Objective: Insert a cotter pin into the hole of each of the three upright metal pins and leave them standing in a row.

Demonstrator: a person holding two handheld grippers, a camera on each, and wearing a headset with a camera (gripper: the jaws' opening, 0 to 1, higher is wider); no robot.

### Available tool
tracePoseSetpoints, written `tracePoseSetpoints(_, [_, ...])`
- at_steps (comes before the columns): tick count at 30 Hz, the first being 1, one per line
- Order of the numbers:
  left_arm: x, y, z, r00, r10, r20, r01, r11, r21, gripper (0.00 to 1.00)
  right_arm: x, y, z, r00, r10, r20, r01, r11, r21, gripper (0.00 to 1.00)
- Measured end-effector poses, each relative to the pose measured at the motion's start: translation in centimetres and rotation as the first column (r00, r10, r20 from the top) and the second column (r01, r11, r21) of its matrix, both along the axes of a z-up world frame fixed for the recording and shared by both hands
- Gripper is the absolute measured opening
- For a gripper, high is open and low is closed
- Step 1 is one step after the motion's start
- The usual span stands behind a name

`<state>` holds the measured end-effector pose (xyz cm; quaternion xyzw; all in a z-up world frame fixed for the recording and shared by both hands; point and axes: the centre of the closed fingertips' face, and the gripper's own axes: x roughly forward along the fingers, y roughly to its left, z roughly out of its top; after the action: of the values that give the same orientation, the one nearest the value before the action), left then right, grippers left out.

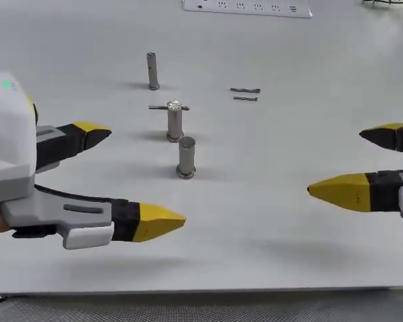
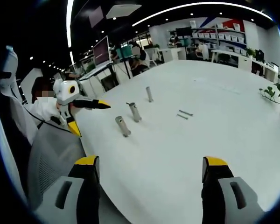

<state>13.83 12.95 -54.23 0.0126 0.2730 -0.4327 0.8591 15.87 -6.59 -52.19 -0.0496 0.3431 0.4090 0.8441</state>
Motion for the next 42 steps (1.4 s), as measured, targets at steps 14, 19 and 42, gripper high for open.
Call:
tracePoseSetpoints(14, [-0.5,0.5,1.1,1.0,0.001,0.013,-0.001,1.0,-0.013,0.99,5.9,0.6,2.0,0.989,0.134,0.068,-0.126,0.986,-0.11,0.81])
tracePoseSetpoints(19, [-0.6,1.3,0.8,1.0,0.019,-0.002,-0.019,1.0,-0.013,0.99,7.7,1.2,2.2,0.98,0.18,0.084,-0.167,0.976,-0.137,0.75])
tracePoseSetpoints(42, [-1.4,2.8,1.2,0.999,0.045,-0.006,-0.045,0.999,-0.017,0.99,14.3,4.4,2.1,0.912,0.397,0.103,-0.352,0.887,-0.297,0.38])
